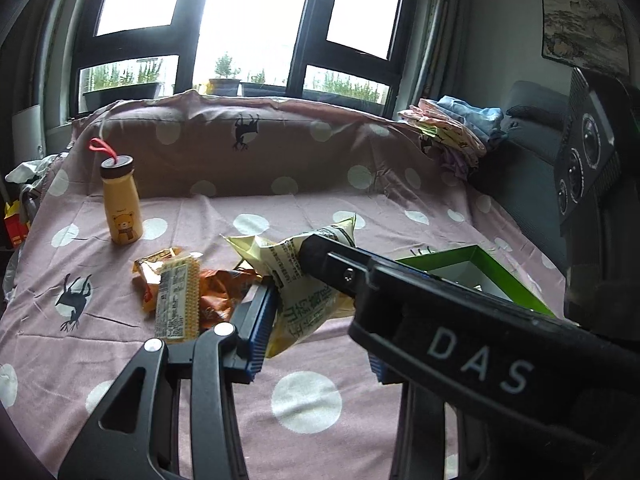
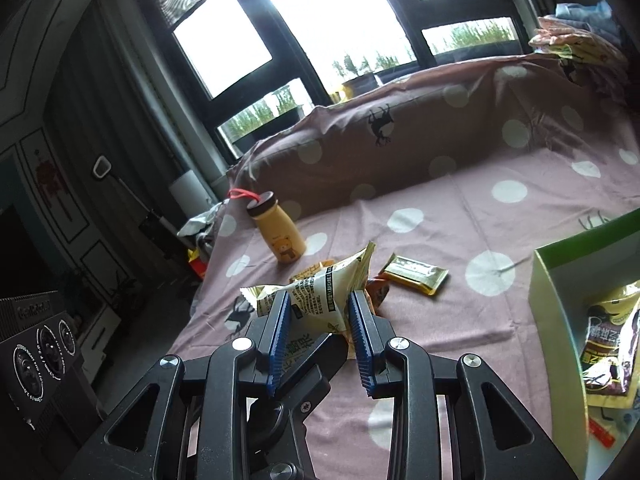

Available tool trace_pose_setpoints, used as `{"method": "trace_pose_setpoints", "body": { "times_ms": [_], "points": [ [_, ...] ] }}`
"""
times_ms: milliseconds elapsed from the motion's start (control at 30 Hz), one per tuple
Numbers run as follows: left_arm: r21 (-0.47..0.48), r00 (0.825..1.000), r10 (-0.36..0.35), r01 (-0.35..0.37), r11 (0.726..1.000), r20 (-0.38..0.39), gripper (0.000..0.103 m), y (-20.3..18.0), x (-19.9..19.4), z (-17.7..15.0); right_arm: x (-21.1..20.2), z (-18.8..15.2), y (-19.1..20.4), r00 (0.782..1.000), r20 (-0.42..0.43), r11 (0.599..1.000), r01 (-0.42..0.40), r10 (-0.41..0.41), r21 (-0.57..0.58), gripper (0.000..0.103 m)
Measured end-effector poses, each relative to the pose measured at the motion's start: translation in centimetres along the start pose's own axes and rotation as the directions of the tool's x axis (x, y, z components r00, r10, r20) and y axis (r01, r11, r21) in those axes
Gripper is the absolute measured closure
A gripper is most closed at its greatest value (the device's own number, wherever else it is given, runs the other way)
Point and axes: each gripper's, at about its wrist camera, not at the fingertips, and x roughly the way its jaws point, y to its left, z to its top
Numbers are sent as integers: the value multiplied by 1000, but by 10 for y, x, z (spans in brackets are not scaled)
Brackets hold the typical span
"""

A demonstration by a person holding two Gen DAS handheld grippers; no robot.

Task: Organize snacks
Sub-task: 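Lift the white-green packet with the right gripper and carry it over the box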

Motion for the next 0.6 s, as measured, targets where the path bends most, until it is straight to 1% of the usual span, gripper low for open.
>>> {"method": "trace_pose_setpoints", "body": {
  "times_ms": [133,200,333,433,600],
  "points": [
    [97,999,-34,35,995,-11,64,-35,-1,16,-26,14,-19,999,33,997,23,-25,75,69],
    [116,997,-77,80,990,-29,64,-50,-2,19,-42,16,-28,998,45,993,43,-48,107,69],
    [135,985,-157,167,977,-78,64,-82,1,19,-74,17,-46,990,55,981,120,-130,155,69],
    [150,971,-199,218,964,-129,64,-104,7,18,-93,17,-63,983,47,965,166,-179,201,69],
    [153,937,-263,301,941,-229,64,-135,22,8,-112,12,-92,967,6,931,242,-254,273,69]
  ]
}}
